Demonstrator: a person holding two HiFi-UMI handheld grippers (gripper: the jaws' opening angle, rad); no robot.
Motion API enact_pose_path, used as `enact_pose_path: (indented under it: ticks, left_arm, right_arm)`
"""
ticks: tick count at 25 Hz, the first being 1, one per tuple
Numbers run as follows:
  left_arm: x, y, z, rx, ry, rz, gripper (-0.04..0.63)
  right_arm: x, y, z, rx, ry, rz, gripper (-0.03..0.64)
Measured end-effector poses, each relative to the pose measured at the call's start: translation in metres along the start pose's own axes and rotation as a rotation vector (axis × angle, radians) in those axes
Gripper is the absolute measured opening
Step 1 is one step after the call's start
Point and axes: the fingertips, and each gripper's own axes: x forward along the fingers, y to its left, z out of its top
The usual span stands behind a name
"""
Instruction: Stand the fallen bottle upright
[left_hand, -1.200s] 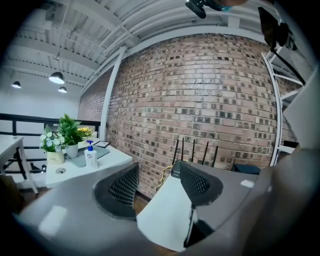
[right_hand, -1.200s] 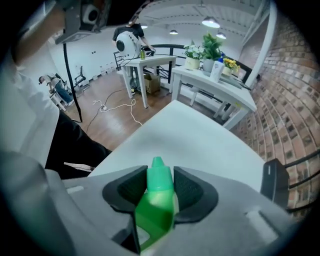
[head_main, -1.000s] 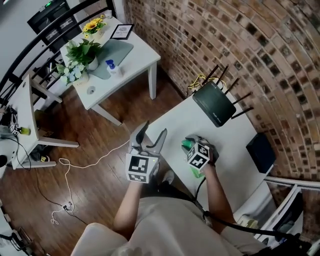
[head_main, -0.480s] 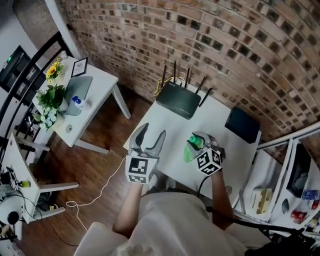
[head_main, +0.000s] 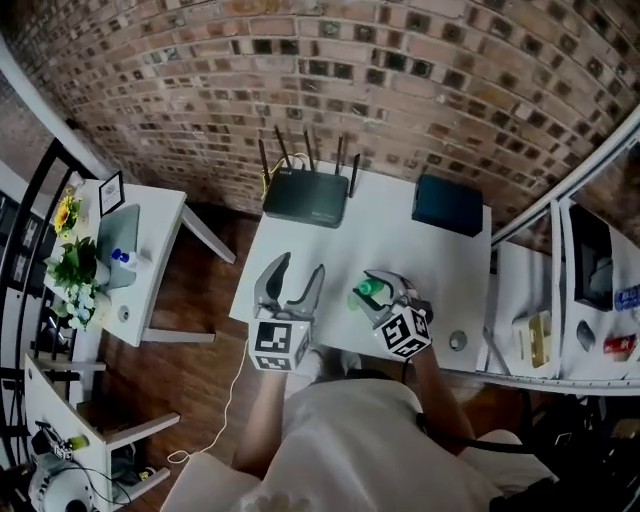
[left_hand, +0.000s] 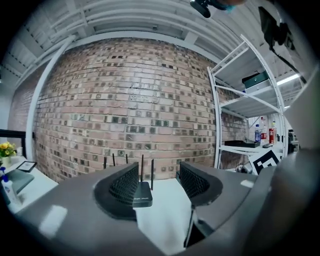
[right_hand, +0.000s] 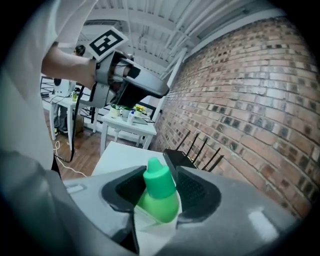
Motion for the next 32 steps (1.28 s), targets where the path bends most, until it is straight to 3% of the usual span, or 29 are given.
enact_pose_path:
  ticks: [5, 9, 14, 17, 20, 24, 29, 32]
  left_arm:
    - [-0.007, -0.015, -0.003, -0.023, 0.001, -0.051, 0.282]
    - [-0.016, -0.024, -0.009, -0.02, -0.032, -0.075, 0.282]
    - [-0.033, -0.048, -0.009, -0.015, -0.054, -0.07, 0.282]
    - [-0.055, -0.087, -0.004, 0.004, -0.062, -0.083, 0.282]
    - [-0.083, -0.12, 0.0, 0.021, -0.081, -0.047, 0.282]
    - [-0.134, -0.174, -0.003, 0.017, -0.097, 0.017, 0.282]
    - [-0.185, -0.239, -0.022, 0.002, -0.02, -0.001, 0.284]
    - [-0.199, -0.253, -0.016, 0.014, -0.027, -0.005, 0.284]
  right_arm:
    - [-0.001, -0.005, -0.005, 0.179, 0.014, -0.056, 0.217]
    - [-0.03, -0.014, 0.006, 0.238, -0.021, -0.141, 0.258]
    - [-0.114, -0.037, 0.034, 0.486, -0.255, -0.314, 0.259]
    - [-0.169, -0.042, 0.045, 0.537, -0.37, -0.407, 0.261]
    - [-0.211, -0.032, 0.053, 0.529, -0.432, -0.423, 0.298]
    - [-0.268, 0.012, 0.032, 0.573, -0.409, -0.41, 0.299]
    - [-0.319, 0.067, 0.0, 0.664, -0.322, -0.383, 0.299]
    - [-0.339, 0.077, 0.015, 0.612, -0.323, -0.387, 0.298]
